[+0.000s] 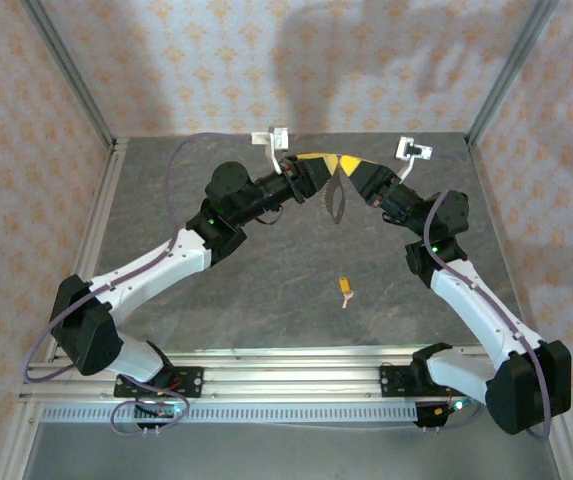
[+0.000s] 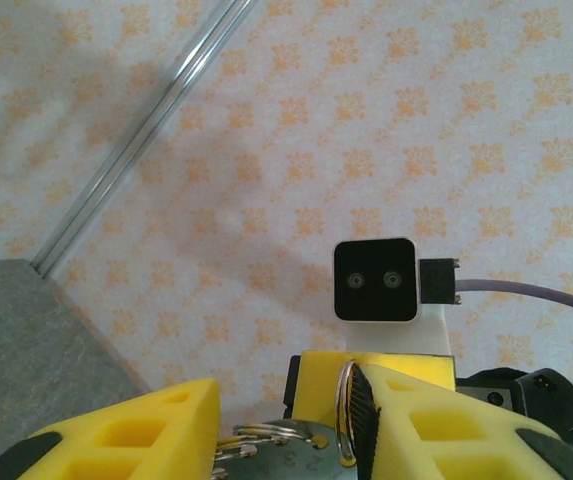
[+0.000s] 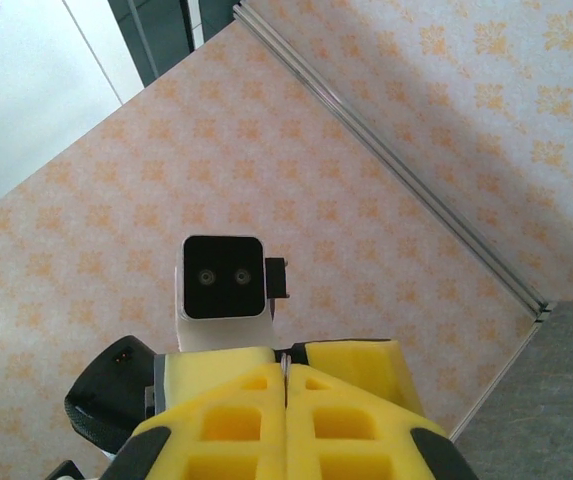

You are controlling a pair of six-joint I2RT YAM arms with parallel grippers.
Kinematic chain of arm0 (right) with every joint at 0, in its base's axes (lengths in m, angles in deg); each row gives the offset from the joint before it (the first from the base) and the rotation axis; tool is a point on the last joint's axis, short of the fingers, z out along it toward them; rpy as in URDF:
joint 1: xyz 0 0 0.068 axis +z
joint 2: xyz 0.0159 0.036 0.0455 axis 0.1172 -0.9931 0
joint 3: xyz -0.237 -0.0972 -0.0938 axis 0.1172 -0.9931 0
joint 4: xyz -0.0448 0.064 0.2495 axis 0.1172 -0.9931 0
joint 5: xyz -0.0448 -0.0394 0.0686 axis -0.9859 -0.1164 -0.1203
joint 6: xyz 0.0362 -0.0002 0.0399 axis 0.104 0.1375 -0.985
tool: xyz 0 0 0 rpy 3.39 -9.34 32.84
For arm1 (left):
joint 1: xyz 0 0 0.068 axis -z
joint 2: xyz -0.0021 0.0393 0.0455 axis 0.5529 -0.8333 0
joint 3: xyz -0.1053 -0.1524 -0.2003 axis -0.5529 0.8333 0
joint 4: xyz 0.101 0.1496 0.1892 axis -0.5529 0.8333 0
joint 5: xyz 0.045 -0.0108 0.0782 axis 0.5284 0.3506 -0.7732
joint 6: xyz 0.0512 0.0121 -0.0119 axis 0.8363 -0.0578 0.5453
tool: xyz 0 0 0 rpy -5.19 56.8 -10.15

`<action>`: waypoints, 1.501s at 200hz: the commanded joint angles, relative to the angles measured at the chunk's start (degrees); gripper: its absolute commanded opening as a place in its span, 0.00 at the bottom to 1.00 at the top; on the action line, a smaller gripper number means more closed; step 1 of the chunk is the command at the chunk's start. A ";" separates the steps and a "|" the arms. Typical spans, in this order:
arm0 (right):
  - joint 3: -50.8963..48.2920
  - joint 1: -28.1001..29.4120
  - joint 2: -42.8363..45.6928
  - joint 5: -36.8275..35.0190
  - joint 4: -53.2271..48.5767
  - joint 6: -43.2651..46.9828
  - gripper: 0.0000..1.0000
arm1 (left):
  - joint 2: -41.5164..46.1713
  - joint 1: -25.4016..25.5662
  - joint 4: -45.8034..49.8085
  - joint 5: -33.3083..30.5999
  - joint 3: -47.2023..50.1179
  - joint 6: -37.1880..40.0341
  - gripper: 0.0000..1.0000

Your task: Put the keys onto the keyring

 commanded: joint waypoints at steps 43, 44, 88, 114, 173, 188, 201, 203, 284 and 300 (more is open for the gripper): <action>-0.21 0.37 -0.06 0.86 3.38 0.08 0.00 | -0.72 0.64 -3.10 1.34 -3.15 -0.09 0.40; -0.25 0.42 -0.08 0.86 3.38 0.12 0.00 | -0.72 0.66 -3.08 1.35 -3.17 -0.14 0.40; -0.20 0.38 -0.19 0.86 3.15 0.25 0.00 | -1.07 0.86 -3.07 1.71 -3.41 -0.18 0.33; 0.00 0.37 -0.19 0.86 2.92 0.42 0.00 | -1.24 0.89 -3.21 1.84 -3.32 -0.27 0.32; 0.25 0.44 -0.19 0.86 2.41 0.78 0.00 | -1.24 0.94 -3.46 1.54 -2.85 -0.34 0.26; 0.15 0.37 -0.11 0.86 2.27 0.87 0.00 | -1.24 0.94 -3.43 1.45 -2.96 -0.36 0.21; 0.11 0.42 -0.10 0.78 2.06 1.12 0.00 | -1.24 0.94 -3.46 1.36 -2.94 -0.36 0.17; 0.07 0.38 -0.10 0.78 2.02 1.13 0.00 | -1.24 0.94 -3.42 1.36 -2.93 -0.36 0.16; 1.44 -1.82 4.46 0.27 -10.73 8.58 0.29 | 0.69 0.81 1.63 2.36 -3.73 4.82 0.00; 2.06 -3.40 6.32 1.14 -14.24 10.60 0.31 | 1.43 0.53 4.50 4.01 -4.95 7.39 0.00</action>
